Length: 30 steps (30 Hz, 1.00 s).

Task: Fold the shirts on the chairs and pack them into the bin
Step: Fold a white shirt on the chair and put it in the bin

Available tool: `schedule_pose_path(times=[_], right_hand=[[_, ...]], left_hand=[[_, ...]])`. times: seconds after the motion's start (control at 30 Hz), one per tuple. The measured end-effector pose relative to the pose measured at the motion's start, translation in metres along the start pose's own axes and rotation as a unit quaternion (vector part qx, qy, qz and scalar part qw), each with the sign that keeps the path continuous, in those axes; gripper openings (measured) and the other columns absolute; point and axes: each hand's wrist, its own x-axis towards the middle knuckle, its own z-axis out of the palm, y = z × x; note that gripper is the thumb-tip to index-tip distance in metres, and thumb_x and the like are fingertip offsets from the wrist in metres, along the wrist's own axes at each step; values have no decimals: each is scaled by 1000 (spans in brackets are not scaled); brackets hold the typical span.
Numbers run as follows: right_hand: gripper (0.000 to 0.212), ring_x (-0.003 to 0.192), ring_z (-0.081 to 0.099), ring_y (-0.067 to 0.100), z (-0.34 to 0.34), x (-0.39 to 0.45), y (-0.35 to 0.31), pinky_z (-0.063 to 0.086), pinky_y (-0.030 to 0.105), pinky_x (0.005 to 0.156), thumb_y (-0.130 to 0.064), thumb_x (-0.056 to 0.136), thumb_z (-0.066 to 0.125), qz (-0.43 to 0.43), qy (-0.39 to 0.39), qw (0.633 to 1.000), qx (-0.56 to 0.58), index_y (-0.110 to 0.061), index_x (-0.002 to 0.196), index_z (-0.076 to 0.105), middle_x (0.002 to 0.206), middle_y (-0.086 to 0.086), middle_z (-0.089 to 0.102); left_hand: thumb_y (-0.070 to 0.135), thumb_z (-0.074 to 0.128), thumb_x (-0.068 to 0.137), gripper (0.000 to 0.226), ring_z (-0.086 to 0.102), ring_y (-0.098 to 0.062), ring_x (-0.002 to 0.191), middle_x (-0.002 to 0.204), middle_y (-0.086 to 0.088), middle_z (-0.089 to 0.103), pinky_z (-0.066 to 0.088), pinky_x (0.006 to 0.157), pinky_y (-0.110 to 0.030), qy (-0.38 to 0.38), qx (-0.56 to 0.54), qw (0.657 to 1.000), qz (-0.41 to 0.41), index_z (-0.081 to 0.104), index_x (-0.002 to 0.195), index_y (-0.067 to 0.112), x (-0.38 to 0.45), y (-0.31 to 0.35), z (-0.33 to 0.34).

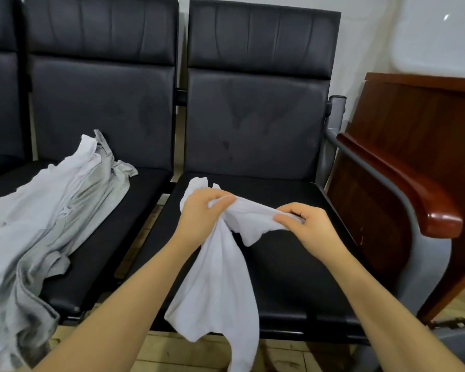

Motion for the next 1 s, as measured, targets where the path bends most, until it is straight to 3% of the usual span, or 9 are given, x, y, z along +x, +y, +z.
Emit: schedule_pose_path(times=[0.2,0.3,0.4,0.5,0.6,0.73,0.8,0.9,1.0], right_hand=[[21,94,63,-4,-6,-2,-6,48,10,80,-15,90,62,-18,-2,1000,7,-32,100,68,97,-17,69],[25,100,61,-6,-6,-2,-6,49,11,84,-13,92,59,-3,6,997,73,-34,104,67,102,-20,68],[28,101,62,-3,-1,-2,-6,48,12,85,-9,92,58,21,-22,993,113,-32,102,70,102,-17,70],[22,96,64,-2,3,-2,-3,49,14,82,-11,89,63,58,-55,991,106,-29,96,73,98,-12,72],[13,88,65,-1,8,-1,1,49,13,77,-15,86,68,85,-41,994,59,-25,90,74,91,-12,72],[19,86,59,-2,15,2,7,43,5,66,-16,88,65,106,-47,992,-49,-21,106,71,98,-14,65],[14,85,61,3,18,2,7,43,7,64,-15,88,63,101,-68,989,-86,-22,96,72,93,-12,66],[11,86,61,8,24,0,5,45,12,68,-16,89,62,82,-76,986,-122,-25,86,68,87,-10,65],[10,88,59,7,31,-3,3,45,14,73,-18,90,61,72,-86,985,-132,-26,86,67,88,-10,63]], left_hand=[[23,61,91,11,59,5,88,89,21,64,42,78,-10,40,23,999,-18,68,88,31,2,-9,-6],[24,61,90,11,59,-3,94,98,9,66,45,87,-21,22,51,998,-10,72,95,25,2,-14,-9],[25,62,90,11,49,4,95,97,14,59,36,83,-10,5,87,996,-9,71,97,25,-1,-14,-11],[26,63,90,11,46,-4,101,97,11,60,36,90,-17,-39,135,990,9,72,95,25,-5,-18,-10],[26,62,90,14,45,-9,107,104,5,62,35,97,-26,-81,163,983,16,72,99,21,-9,-22,-9],[30,49,96,24,42,-9,108,111,4,50,34,96,-24,-120,173,978,-6,63,115,24,-14,-30,-16],[26,39,100,29,43,-11,111,117,4,44,36,99,-26,-140,196,970,-18,56,124,23,-17,-40,-25],[12,44,99,27,50,-10,101,107,11,42,39,89,-12,-143,218,965,-3,57,121,22,-26,-54,-43],[5,54,93,23,51,-4,95,104,8,47,40,78,-4,-100,207,973,13,62,110,18,-36,-61,-57]])
